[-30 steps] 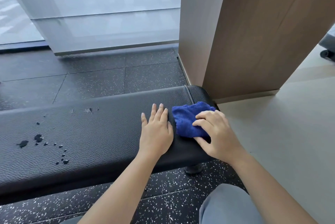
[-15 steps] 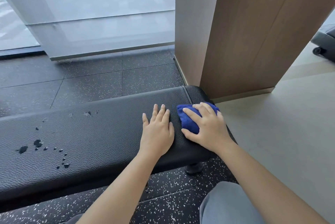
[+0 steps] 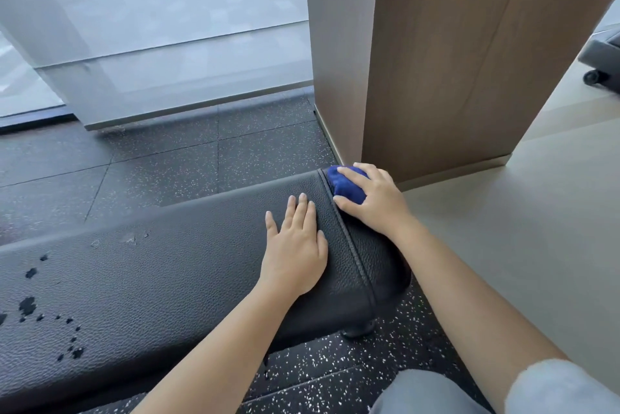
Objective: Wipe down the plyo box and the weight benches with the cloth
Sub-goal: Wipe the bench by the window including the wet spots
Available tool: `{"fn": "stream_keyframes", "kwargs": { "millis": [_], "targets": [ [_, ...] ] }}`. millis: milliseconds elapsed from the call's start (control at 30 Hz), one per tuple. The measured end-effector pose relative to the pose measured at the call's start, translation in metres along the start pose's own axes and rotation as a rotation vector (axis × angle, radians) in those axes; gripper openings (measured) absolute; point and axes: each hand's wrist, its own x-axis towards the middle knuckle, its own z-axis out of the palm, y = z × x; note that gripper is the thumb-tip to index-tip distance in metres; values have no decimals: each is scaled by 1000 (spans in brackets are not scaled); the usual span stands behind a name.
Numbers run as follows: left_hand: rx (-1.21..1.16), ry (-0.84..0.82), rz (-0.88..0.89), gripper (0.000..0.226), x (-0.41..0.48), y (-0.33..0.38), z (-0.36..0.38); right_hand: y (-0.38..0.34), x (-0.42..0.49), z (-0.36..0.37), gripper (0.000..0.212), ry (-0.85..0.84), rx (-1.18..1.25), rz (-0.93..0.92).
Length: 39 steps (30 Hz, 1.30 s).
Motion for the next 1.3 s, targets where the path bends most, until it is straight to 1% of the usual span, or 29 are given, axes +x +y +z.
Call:
{"fn": "stream_keyframes", "kwargs": {
  "millis": [100, 167, 200, 267, 333, 500, 600, 667, 767, 867, 933, 1033, 1133, 1200, 1233, 1300],
  "targets": [
    [11, 0, 0, 55, 6, 2, 2, 8, -29, -4, 67, 59, 133, -61],
    [20, -1, -11, 55, 7, 3, 4, 16, -57, -6, 62, 107, 234, -106],
    [25, 3, -14, 58, 7, 3, 5, 20, -67, -7, 59, 116, 274, -109],
    [29, 26, -9, 73, 7, 3, 6, 26, -71, -6, 55, 100, 354, -100],
    [41, 31, -7, 82, 6, 3, 8, 30, -59, -4, 52, 44, 441, -88],
    [0, 68, -8, 79, 4, 3, 11, 41, 7, 7, 56, -44, 624, -39],
    [-9, 72, -17, 79, 6, 4, 9, 41, 30, 10, 52, -73, 703, -4],
    [-11, 75, -16, 79, 7, 4, 8, 40, 23, 9, 49, -52, 727, 11],
    [-24, 77, -20, 78, 7, 3, 9, 42, -16, 6, 48, 20, 755, -10],
    [-31, 77, -21, 77, 6, 4, 9, 47, -46, 4, 50, 29, 805, -39],
    [-34, 82, -21, 76, 6, 4, 10, 47, -38, 5, 49, 7, 828, -25],
    [-47, 88, -17, 75, 6, 3, 10, 44, 7, 9, 44, -30, 818, 11],
    [-49, 91, -19, 76, 7, 2, 10, 48, 54, 12, 37, -177, 868, 53],
    [-50, 96, -21, 76, 8, 1, 10, 49, 64, 12, 38, -272, 911, 86],
    [-52, 97, -19, 77, 9, 1, 10, 49, 61, 12, 39, -264, 900, 97],
    [-44, 89, -20, 78, 8, 2, 9, 48, 39, 11, 42, -162, 864, 116]
  ]
}}
